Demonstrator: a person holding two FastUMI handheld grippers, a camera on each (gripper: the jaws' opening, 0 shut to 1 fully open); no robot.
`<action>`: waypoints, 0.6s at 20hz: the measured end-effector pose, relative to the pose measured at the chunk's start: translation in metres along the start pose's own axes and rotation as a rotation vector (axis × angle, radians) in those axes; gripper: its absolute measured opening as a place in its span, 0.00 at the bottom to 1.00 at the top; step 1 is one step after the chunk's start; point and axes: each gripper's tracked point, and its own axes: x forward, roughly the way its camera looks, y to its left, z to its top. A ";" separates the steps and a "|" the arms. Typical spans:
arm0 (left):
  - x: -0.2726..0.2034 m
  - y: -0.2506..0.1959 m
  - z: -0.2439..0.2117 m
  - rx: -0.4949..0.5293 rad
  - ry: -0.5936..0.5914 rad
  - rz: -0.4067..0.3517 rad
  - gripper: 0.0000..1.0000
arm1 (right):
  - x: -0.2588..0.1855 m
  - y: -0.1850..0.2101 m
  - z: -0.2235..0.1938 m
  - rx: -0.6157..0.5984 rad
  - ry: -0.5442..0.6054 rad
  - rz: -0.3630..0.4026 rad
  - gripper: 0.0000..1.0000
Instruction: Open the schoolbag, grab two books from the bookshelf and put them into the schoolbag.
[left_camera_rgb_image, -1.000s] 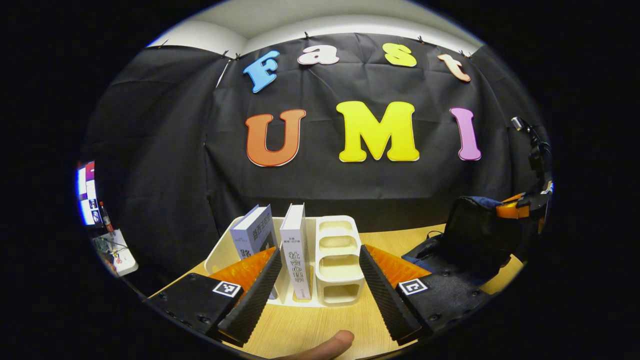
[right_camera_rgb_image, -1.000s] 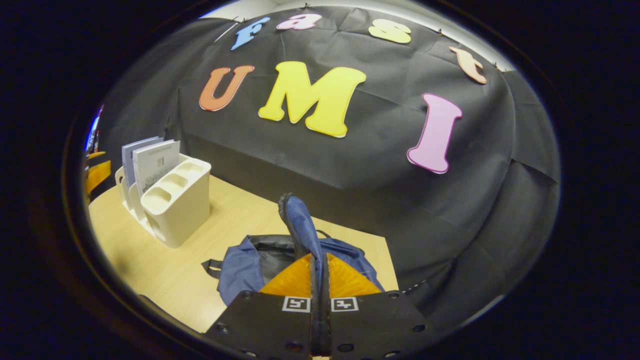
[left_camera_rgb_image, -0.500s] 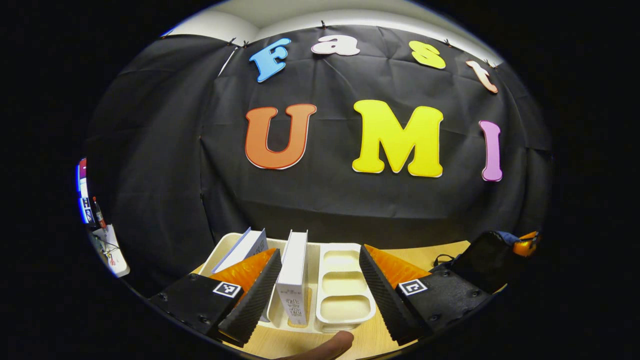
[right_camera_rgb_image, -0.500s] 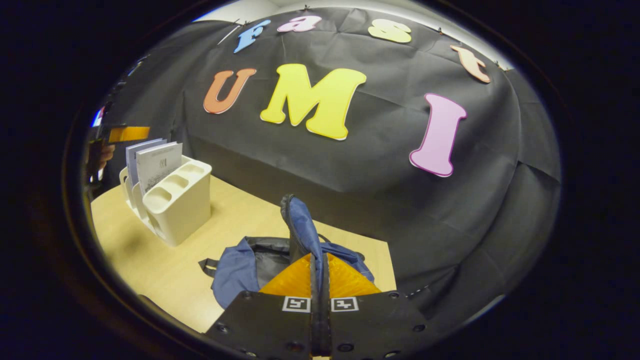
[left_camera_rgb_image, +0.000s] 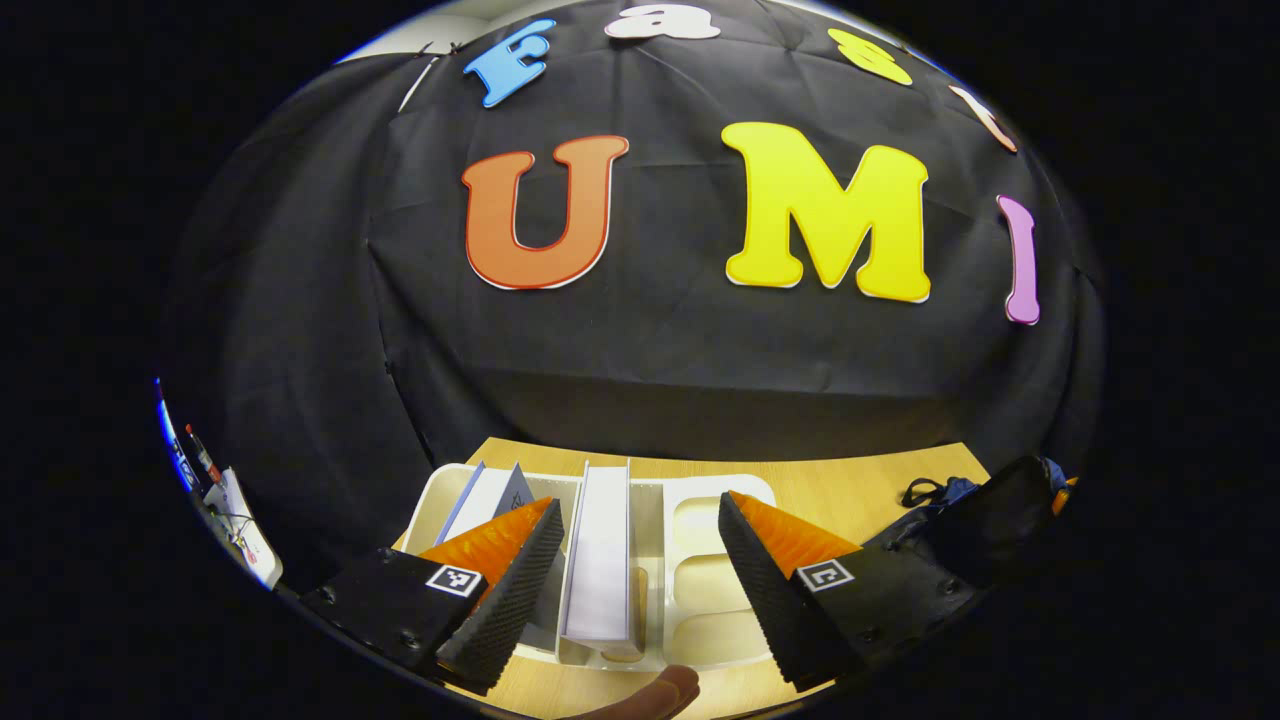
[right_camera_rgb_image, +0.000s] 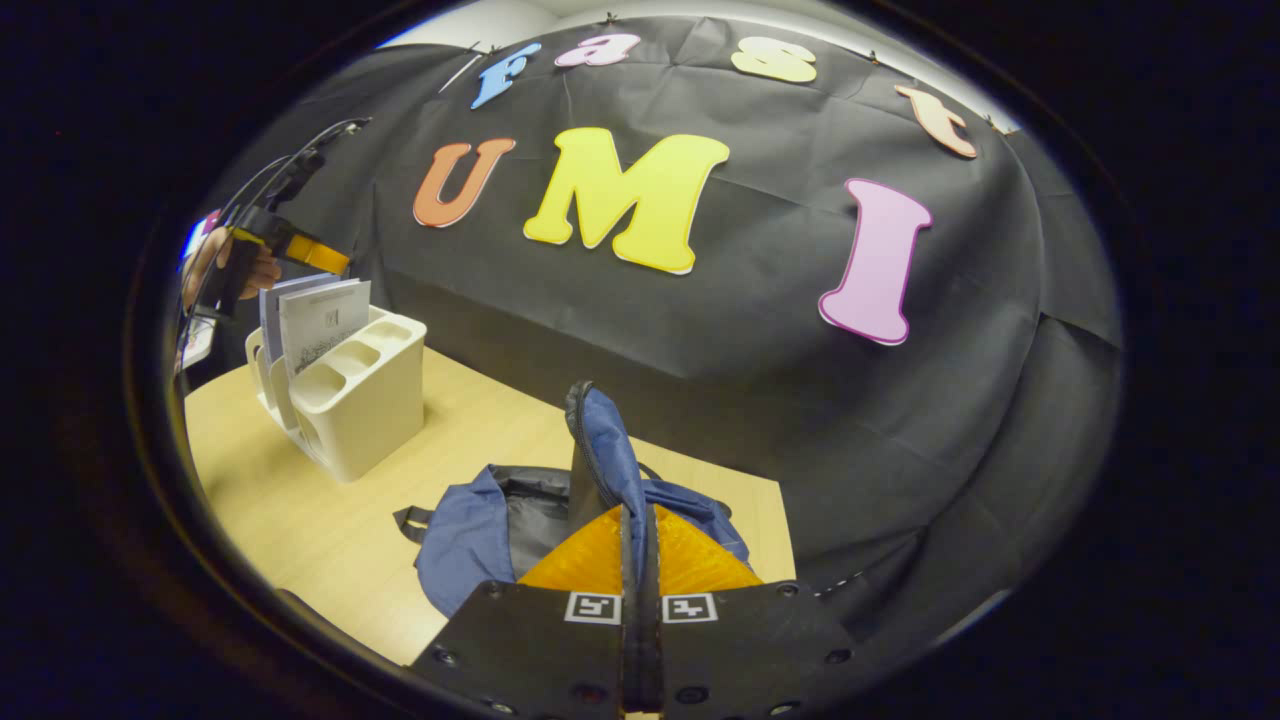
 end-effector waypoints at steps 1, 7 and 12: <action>0.008 0.002 -0.003 -0.006 0.039 0.005 0.98 | 0.000 -0.001 0.000 0.002 0.000 0.003 0.00; 0.031 0.018 -0.028 0.025 0.278 0.025 0.91 | -0.002 -0.003 -0.009 -0.001 -0.008 0.009 0.00; 0.036 0.012 -0.056 0.060 0.459 -0.001 0.82 | 0.002 0.000 -0.015 -0.003 -0.005 0.019 0.00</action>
